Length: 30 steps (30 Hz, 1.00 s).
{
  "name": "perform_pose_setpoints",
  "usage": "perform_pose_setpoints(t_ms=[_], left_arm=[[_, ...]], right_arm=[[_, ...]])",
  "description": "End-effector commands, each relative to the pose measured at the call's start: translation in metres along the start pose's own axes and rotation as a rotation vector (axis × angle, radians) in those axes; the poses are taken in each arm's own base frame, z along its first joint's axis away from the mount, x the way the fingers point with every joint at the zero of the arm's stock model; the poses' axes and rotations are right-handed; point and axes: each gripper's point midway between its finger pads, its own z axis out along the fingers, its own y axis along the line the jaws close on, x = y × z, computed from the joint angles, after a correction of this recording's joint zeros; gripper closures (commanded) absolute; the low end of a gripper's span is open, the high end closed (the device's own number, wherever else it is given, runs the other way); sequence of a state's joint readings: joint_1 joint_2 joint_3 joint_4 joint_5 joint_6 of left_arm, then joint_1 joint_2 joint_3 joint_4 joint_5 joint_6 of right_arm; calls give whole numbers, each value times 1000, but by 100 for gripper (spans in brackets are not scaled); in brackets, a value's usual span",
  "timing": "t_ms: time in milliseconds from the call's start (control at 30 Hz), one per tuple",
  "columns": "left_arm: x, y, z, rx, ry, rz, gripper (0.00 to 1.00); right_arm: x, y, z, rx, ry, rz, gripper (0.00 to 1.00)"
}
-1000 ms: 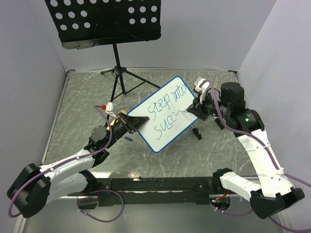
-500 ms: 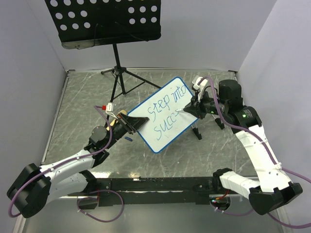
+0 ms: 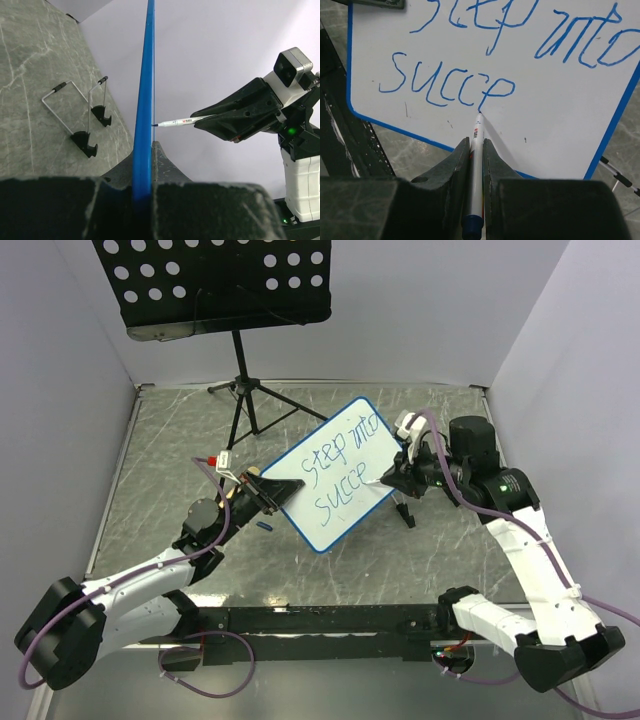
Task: Write a sentence on the whiteboard
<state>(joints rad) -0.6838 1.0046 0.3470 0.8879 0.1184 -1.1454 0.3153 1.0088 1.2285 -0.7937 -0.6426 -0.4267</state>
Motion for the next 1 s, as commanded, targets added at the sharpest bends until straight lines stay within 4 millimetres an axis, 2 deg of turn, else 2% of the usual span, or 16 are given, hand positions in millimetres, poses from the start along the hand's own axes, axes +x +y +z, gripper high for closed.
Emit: perform_pose_setpoints(t_ms=[0,100,267,367,433,667,967], left_arm=[[-27,-66,-3,223,-79,-3,99],[-26,-65,-3,217,-77,-2,99],[-25,-61,-4,207,-74,-4,99],[-24,-59,-5,203,-72,-2,99],[-24,-58,-6,201,-73,-2,99],[-21,-56,-9,204,-61,-7,99],[-21,-57,-11,211,-59,-8,99]], right_arm=[[1,-19,-9,118,4,-10,100],[-12,-26,-16,151,-29,-23,100],[-50,-13,-29,94,-133,-73,100],[-63,-4,-35,63,-176,-89,100],[-65,-4,-38,72,-184,-95,100],[-49,-8,-38,106,-171,-91,100],[-48,-11,-38,107,-182,-80,100]])
